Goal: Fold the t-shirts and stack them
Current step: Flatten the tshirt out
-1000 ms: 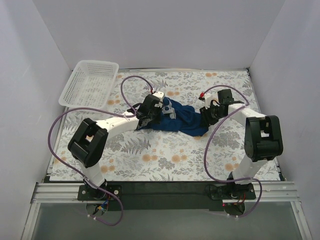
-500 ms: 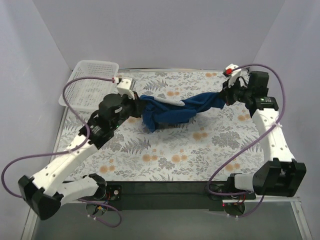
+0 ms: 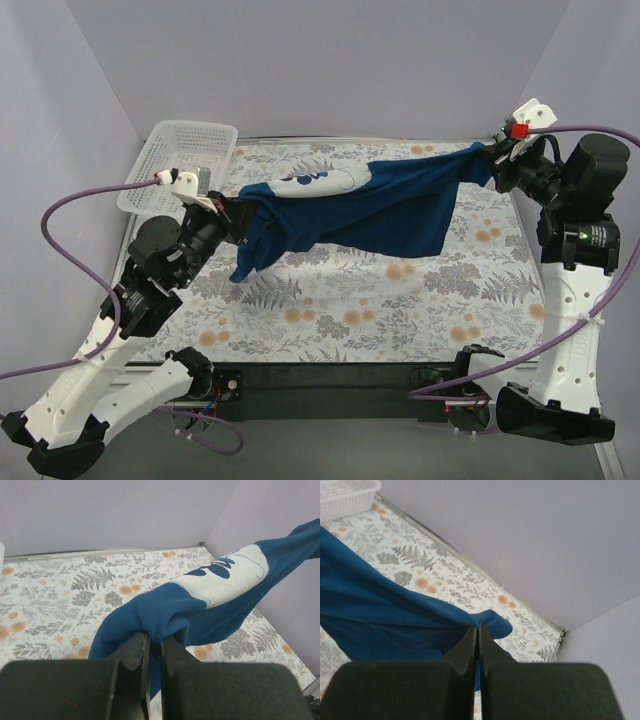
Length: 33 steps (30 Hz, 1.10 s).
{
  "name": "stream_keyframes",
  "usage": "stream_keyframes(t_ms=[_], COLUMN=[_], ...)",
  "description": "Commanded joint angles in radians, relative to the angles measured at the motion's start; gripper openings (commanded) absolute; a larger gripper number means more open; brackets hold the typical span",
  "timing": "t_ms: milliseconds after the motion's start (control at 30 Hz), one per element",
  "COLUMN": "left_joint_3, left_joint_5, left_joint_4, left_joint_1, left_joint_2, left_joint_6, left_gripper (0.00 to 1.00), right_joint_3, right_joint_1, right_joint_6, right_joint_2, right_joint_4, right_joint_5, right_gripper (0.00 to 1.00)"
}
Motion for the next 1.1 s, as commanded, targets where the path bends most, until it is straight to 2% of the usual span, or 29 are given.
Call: stream_keyframes(t_ms=[0,133,300,500,633,833,1067], left_joint_3=[0.057,0.070,0.088,0.014,-0.047,-0.136,-0.158], left_joint_5=[-0.036,-0.040,0.022,0.068,0.120,0.100,0.137], left_joint_4=[0.037,0.060,0.083,0.125,0.091,-0.035,-0.050], left_joint_1=[0.006,0.006,0.005,0.006,0.006,0.006,0.006], left_joint_2=[-0.038,-0.014,0.069,0.121,0.104,0.057,-0.038], left_joint_6=[0.047,0.065,0.076,0.039,-0.023,-0.207,-0.245], left_gripper=[0.00,0.00,0.00,0.00,0.00,0.00,0.00], right_joint_3=[0.084,0.076,0.000,-0.128,-0.181,-0.264,-0.300], right_joint_1=[-0.010,-0.010,-0.010,-0.008,-0.010,-0.008,-0.008], right_joint_6=[0.044,0.096,0.116,0.098,0.070,0.078,0.116], right_joint_2=[-0.052,-0.080,-0.074,-0.153,-0.213,-0.299,-0.333], right_joint_4=[0.042,0.087,0.094,0.110,0.108,0.084,0.081], right_joint_5=[0.037,0.065,0.027,0.027,0.059,0.117,0.079], right_gripper=[0.01,0.01,0.01,0.01,0.01,0.01,0.01])
